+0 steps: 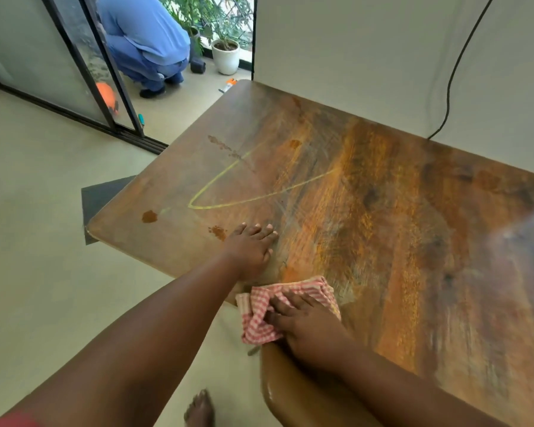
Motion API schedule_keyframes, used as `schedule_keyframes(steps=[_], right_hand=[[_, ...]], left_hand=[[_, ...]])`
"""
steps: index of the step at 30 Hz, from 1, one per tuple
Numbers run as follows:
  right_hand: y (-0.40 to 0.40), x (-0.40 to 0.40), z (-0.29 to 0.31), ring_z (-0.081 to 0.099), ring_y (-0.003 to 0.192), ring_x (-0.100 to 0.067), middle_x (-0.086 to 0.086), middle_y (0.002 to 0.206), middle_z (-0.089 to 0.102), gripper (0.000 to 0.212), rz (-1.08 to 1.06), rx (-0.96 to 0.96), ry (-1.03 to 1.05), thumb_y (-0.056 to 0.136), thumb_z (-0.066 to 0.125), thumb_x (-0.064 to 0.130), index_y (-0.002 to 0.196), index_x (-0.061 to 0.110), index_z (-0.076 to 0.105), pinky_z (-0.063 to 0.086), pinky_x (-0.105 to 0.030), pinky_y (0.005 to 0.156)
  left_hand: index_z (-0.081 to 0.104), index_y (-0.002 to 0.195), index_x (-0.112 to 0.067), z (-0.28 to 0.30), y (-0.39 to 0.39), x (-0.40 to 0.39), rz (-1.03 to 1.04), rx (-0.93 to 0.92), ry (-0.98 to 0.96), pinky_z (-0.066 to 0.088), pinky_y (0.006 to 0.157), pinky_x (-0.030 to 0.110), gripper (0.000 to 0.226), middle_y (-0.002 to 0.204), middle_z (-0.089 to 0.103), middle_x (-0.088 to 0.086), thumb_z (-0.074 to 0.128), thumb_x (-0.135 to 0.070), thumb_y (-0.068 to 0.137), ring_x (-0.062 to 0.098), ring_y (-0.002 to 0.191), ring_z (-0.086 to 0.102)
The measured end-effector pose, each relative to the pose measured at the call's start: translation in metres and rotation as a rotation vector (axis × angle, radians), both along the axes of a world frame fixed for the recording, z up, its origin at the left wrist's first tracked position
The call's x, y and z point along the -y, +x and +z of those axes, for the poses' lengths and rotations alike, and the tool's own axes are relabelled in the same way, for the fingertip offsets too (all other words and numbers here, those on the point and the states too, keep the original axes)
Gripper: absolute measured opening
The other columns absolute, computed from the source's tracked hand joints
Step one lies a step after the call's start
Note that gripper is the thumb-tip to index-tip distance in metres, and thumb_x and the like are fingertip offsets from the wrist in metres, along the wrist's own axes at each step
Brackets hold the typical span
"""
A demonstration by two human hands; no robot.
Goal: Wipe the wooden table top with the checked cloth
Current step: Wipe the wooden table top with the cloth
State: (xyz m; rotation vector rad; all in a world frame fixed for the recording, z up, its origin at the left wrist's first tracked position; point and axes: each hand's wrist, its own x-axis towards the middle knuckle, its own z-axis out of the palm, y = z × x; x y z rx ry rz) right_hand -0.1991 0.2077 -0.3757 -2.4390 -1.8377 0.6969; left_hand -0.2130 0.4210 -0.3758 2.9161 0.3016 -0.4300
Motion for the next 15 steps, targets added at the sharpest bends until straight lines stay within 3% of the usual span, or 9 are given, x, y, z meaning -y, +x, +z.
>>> schedule_keyframes(steps=[6, 9, 15], right_hand=[[0.010, -0.030, 0.008, 0.014, 0.145, -0.022, 0.007, 0.157, 0.018, 0.055, -0.197, 0.035, -0.062, 0.090, 0.030, 0.053, 0.143, 0.039, 0.031, 0.011, -0.039, 0.116], [0.000, -0.068, 0.000, 0.015, 0.144, -0.028, 0.000, 0.156, 0.022, 0.049, -0.248, 0.060, -0.009, 0.092, 0.037, 0.040, 0.141, 0.034, 0.039, 0.012, -0.039, 0.117], [-0.038, -0.089, -0.012, 0.024, 0.141, -0.035, -0.005, 0.151, 0.035, 0.047, -0.069, 0.043, 0.105, 0.088, 0.050, 0.020, 0.134, 0.029, 0.050, 0.012, -0.044, 0.116]], left_hand=[[0.016, 0.154, -0.021, 0.009, -0.004, -0.024, -0.174, -0.012, 0.007, 0.000, 0.119, 0.038, 0.052, 0.161, 0.011, -0.002, 0.022, -0.032, 0.103, 0.016, 0.148, 0.012], [0.019, 0.153, -0.018, 0.013, 0.000, -0.032, -0.196, -0.020, -0.063, 0.000, 0.118, 0.038, 0.051, 0.161, 0.014, 0.000, 0.022, -0.031, 0.104, 0.016, 0.147, 0.013], [0.015, 0.154, -0.018, 0.010, 0.000, -0.042, -0.237, -0.051, -0.126, 0.000, 0.118, 0.036, 0.051, 0.162, 0.009, 0.000, 0.020, -0.030, 0.104, 0.015, 0.148, 0.009]])
